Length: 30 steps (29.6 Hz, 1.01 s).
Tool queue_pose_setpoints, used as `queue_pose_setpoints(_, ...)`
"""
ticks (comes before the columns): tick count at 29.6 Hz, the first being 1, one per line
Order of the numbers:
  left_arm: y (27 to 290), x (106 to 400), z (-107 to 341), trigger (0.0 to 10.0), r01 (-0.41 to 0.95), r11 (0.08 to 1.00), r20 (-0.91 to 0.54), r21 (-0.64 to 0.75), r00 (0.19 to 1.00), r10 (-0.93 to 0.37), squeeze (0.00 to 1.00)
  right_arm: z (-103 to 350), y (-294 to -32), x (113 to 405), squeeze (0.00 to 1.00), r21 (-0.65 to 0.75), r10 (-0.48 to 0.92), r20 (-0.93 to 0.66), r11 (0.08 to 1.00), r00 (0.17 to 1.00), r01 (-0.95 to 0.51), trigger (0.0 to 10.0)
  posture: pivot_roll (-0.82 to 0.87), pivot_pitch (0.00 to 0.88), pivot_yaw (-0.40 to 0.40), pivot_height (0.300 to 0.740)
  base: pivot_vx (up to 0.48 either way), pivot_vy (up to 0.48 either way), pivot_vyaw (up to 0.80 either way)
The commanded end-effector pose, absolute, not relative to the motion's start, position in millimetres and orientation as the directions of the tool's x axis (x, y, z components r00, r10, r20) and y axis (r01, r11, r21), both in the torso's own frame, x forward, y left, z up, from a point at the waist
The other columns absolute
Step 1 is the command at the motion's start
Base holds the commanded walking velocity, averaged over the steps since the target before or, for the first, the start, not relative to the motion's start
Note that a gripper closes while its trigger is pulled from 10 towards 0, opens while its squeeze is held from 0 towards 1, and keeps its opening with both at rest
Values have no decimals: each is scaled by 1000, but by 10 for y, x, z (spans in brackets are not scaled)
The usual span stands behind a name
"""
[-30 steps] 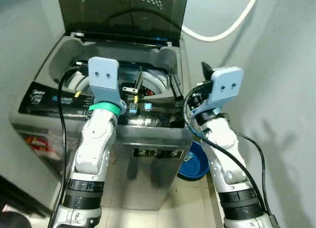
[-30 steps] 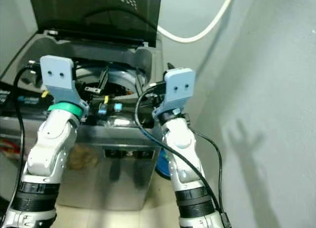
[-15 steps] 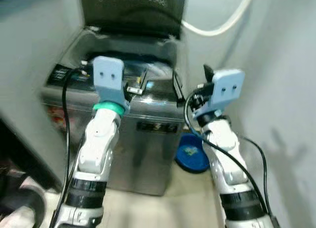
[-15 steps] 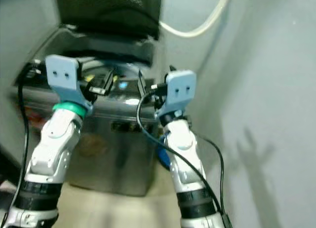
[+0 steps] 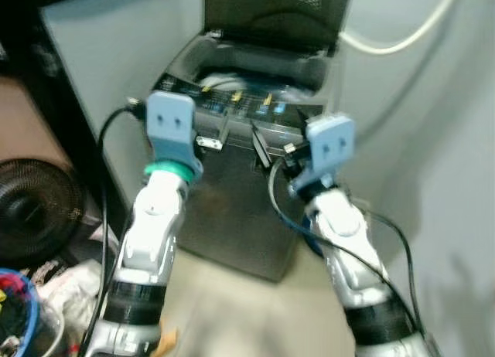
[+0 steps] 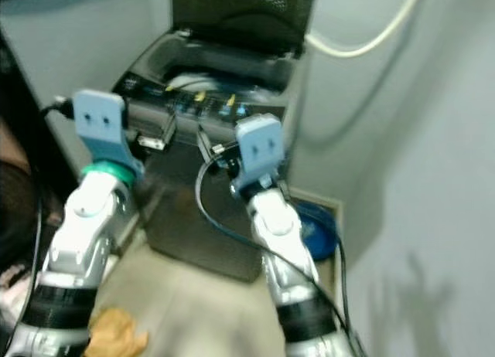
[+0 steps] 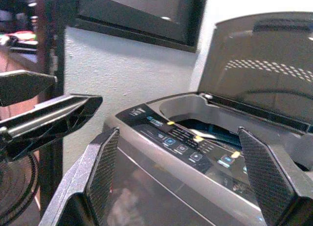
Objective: Clothes washing
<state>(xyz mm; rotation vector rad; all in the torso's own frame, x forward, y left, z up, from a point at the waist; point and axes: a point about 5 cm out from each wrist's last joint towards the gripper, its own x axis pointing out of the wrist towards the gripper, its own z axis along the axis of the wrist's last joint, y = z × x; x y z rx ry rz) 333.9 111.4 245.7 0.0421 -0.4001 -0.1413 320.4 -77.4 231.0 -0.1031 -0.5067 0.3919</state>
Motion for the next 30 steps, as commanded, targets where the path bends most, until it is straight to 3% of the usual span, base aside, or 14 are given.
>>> queue_pose_setpoints(1, 1055, 3336, 2354, 10000, 155, 984, 342, 89, 923, -177, 0, 2219, -768, 3197, 0, -209, 410, 419, 912, 810, -353, 10000, 78, 0, 10, 740, 0, 0, 794)
queue_pose_setpoints(10, 984, 3254, 1883, 10000, 212, 968, 195, 136, 952, -236, 0, 1727, -793, 3147, 0, -235, 463, 264, 882, 846, -409, 10000, 77, 0, 6, 740, 0, 0, 781)
queue_pose_setpoints(15, 1019, 3172, 1402, 10000, 231, 952, 32, 202, 970, -242, 0, 1182, -945, 3093, 0, -172, 411, 83, 903, 908, -393, 10000, 82, 0, 1, 740, 0, 0, 775)
queue_pose_setpoints(20, 1213, 3008, 799, 10000, 233, 942, -167, 241, 966, -196, 0, 429, -1302, 2850, 0, -151, 273, -175, 942, 946, -300, 10000, 81, 0, 6, 740, 0, 0, 764)
queue_pose_setpoints(24, 1290, 2947, 661, 10000, 232, 940, -216, 249, 960, -179, 0, 203, -1431, 2698, 0, -161, 228, -253, 948, 940, -273, 10000, 80, 0, 9, 740, 0, 0, 747)
queue_pose_setpoints(30, 1301, 2949, 660, 10000, 231, 941, -214, 249, 960, -179, 0, 190, -1452, 2682, 0, -153, 217, -244, 954, 945, -258, 10000, 71, 0, 16, 740, 0, 0, 744)
